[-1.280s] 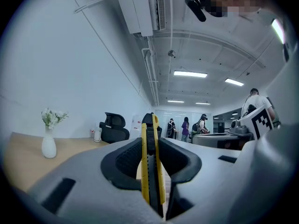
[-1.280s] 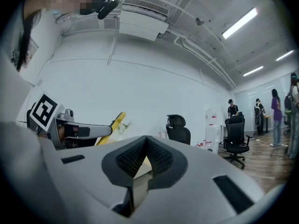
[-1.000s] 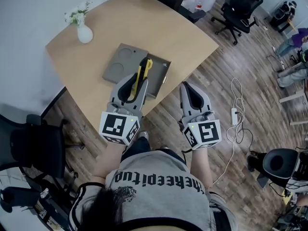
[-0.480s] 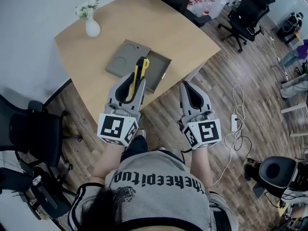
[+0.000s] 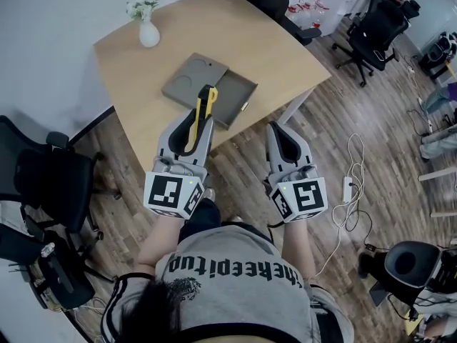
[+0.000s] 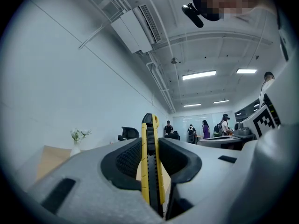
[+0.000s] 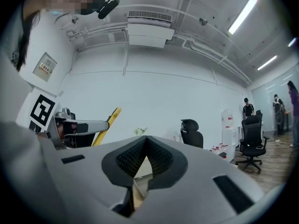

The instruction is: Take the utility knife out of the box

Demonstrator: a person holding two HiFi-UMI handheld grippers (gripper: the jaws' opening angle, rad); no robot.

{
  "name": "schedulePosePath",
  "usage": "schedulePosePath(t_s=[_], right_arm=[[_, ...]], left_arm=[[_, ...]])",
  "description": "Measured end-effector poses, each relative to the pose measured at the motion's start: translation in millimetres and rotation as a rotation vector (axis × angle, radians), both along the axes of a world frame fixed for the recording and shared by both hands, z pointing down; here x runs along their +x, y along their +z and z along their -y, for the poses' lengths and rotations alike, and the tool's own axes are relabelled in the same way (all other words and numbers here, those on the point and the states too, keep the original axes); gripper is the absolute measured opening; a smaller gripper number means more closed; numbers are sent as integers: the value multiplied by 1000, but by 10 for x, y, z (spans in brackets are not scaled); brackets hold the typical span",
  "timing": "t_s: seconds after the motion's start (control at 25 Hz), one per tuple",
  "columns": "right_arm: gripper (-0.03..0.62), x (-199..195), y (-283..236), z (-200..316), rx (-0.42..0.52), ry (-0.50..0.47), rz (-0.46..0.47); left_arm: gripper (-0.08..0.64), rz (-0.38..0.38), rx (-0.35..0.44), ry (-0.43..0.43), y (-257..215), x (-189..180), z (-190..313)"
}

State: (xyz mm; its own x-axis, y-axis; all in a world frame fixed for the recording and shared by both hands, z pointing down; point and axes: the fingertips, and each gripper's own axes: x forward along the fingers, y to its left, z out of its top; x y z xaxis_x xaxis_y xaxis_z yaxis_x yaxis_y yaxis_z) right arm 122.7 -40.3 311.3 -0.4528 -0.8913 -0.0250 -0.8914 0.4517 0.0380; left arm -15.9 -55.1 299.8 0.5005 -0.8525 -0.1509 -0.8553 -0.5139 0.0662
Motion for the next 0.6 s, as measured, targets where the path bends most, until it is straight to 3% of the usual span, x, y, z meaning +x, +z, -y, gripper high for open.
schedulePosePath(t_s=[0.6], right_arm=[[6, 20, 58, -397, -14, -75, -2]], left_arm=[[124, -4, 35, -79, -45, 10, -491]])
